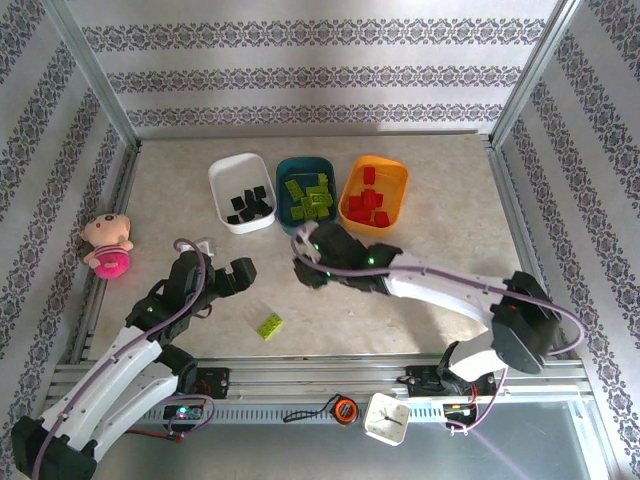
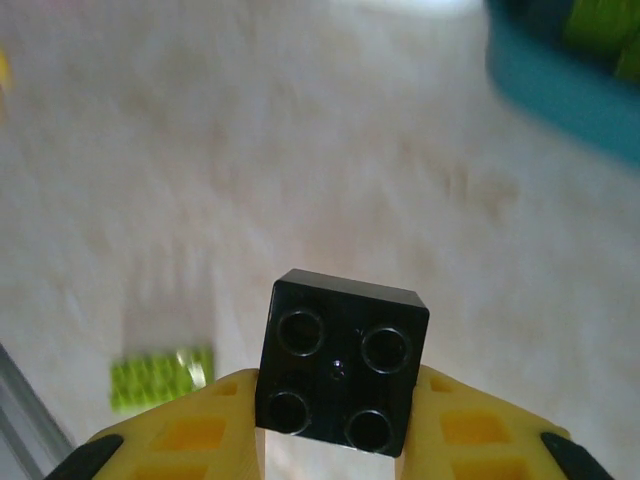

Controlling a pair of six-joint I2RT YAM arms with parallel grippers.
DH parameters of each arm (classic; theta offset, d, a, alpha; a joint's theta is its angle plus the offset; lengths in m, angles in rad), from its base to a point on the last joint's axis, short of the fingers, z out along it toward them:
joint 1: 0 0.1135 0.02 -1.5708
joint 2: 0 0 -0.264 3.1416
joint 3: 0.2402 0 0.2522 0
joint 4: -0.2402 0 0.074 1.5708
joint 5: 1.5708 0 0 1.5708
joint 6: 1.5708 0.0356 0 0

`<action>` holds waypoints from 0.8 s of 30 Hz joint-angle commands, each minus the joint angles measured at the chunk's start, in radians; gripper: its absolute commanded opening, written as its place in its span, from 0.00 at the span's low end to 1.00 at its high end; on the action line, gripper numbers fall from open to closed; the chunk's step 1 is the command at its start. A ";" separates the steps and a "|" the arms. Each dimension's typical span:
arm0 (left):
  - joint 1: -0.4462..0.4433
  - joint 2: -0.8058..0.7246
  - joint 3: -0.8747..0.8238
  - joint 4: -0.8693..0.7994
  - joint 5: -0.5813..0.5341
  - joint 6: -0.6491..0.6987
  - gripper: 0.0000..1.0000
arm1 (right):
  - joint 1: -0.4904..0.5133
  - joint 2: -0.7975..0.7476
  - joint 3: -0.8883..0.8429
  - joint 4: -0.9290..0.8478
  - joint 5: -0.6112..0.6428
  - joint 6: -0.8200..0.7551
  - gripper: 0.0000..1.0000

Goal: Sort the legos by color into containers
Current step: Pick up the lego from the bottom-center of the table, then place the lego in the container.

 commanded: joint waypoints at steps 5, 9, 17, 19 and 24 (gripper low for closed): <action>-0.005 -0.016 -0.025 -0.063 -0.004 -0.029 1.00 | -0.098 0.351 0.426 0.068 -0.150 -0.052 0.22; -0.005 -0.018 -0.042 -0.051 0.023 -0.031 1.00 | -0.129 0.556 0.668 0.047 -0.175 -0.029 0.22; -0.004 -0.019 -0.081 -0.014 0.086 -0.031 1.00 | -0.163 0.851 1.014 -0.004 -0.169 0.031 0.28; -0.005 -0.018 -0.085 -0.009 0.103 -0.029 1.00 | -0.172 0.897 1.076 -0.011 -0.175 0.052 0.36; -0.007 -0.006 -0.077 -0.006 0.166 0.003 1.00 | -0.181 0.909 1.143 -0.015 -0.210 0.065 0.59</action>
